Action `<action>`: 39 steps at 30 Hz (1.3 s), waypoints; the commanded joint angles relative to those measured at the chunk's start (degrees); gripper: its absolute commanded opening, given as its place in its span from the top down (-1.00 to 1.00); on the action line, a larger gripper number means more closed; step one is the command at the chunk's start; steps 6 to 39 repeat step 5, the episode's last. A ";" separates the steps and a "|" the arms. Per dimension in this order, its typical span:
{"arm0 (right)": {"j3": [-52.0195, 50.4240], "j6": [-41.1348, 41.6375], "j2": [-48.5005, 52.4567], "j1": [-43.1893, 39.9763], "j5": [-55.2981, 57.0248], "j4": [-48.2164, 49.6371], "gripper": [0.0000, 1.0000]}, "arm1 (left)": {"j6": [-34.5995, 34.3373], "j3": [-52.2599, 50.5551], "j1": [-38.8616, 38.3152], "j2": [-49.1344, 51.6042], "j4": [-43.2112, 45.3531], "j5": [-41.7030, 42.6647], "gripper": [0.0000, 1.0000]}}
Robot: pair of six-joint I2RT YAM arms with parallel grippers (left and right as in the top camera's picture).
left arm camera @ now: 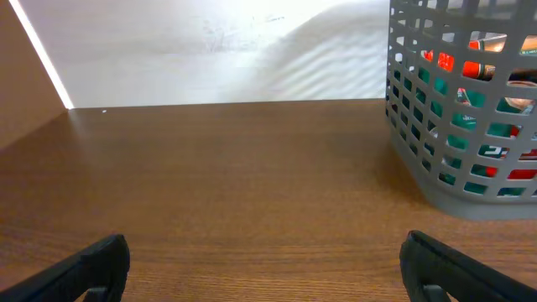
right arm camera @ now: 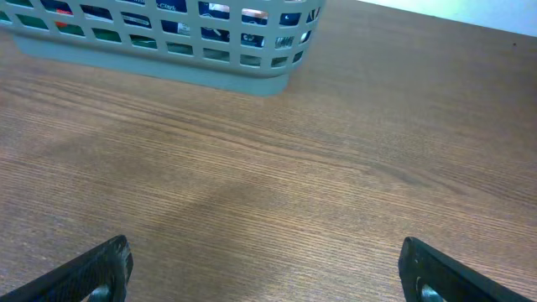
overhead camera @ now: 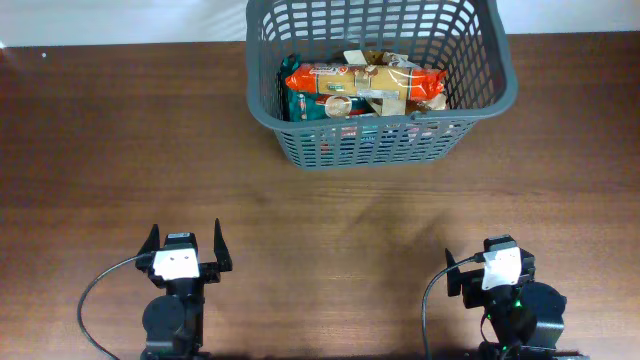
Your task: Pack container
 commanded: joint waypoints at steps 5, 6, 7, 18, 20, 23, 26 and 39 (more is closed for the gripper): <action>-0.37 0.68 -0.59 0.31 0.28 0.13 -0.98 | -0.15 -0.17 0.28 -0.44 -0.22 0.02 -0.99; -0.37 0.68 -0.59 0.31 0.28 0.13 -0.98 | -0.15 -0.17 0.28 -0.44 -0.22 0.02 -0.99; -0.37 0.68 -0.59 0.31 0.28 0.13 -0.98 | -0.15 -0.17 0.28 -0.44 -0.22 0.02 -0.99; -0.37 0.68 -0.59 0.31 0.28 0.13 -0.98 | -0.15 -0.17 0.28 -0.44 -0.22 0.02 -0.99; -0.37 0.68 -0.59 0.31 0.28 0.13 -0.98 | -0.15 -0.17 0.28 -0.44 -0.22 0.02 -0.99; -0.37 0.68 -0.59 0.31 0.28 0.13 -0.98 | -0.15 -0.17 0.28 -0.44 -0.22 0.02 -0.99; -0.37 0.68 -0.59 0.31 0.28 0.13 -0.98 | -0.15 -0.17 0.28 -0.44 -0.22 0.02 -0.99; -0.37 0.68 -0.59 0.31 0.28 0.13 -0.98 | -0.15 -0.17 0.28 -0.44 -0.22 0.02 -0.99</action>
